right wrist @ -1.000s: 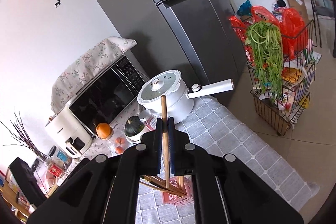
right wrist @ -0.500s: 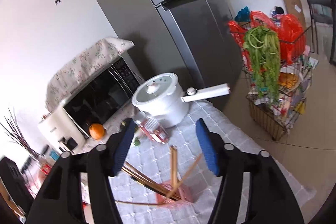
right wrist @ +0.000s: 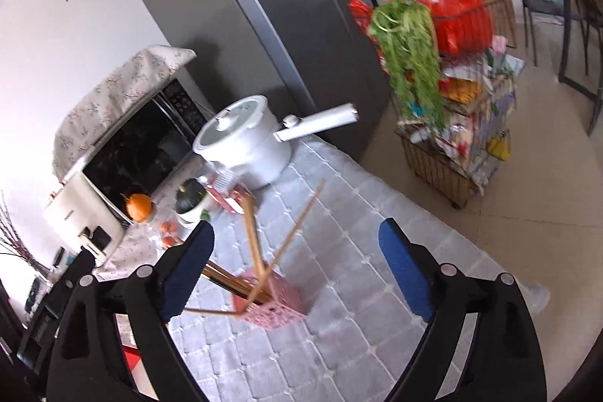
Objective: Organize utensils
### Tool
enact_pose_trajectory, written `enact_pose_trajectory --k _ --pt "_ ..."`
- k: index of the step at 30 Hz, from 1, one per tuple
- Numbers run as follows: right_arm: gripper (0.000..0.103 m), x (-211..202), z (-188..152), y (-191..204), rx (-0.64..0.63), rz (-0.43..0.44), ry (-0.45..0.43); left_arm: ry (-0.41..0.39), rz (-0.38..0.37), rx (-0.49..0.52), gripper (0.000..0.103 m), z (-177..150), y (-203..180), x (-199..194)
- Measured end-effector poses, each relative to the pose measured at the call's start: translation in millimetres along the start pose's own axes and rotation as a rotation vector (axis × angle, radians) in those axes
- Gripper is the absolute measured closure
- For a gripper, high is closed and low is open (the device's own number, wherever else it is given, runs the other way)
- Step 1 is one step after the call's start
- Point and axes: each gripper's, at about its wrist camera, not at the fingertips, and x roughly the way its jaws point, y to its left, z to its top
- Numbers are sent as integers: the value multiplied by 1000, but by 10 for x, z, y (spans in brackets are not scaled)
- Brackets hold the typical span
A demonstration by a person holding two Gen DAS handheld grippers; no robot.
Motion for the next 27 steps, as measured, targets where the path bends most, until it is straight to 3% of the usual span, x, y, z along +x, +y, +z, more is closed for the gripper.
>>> enact_pose_trajectory --k 4,8,11,17,27 --pt "16 -8 -163 18 -65 -82 -6 -48 67 39 7 -168 -128 -62" --pt "11 -179 -300 89 -160 -215 -113 -125 206 88 7 -365 -236 -177" --pt "7 -329 -386 77 -175 -248 -183 -146 235 93 7 -478 -276 -248" --pt "7 -451 -611 64 -275 -363 -175 -130 299 115 7 -696 -392 -302" --pt "7 -550 -788 -94 -274 -393 -198 -127 320 142 7 -924 -604 -430"
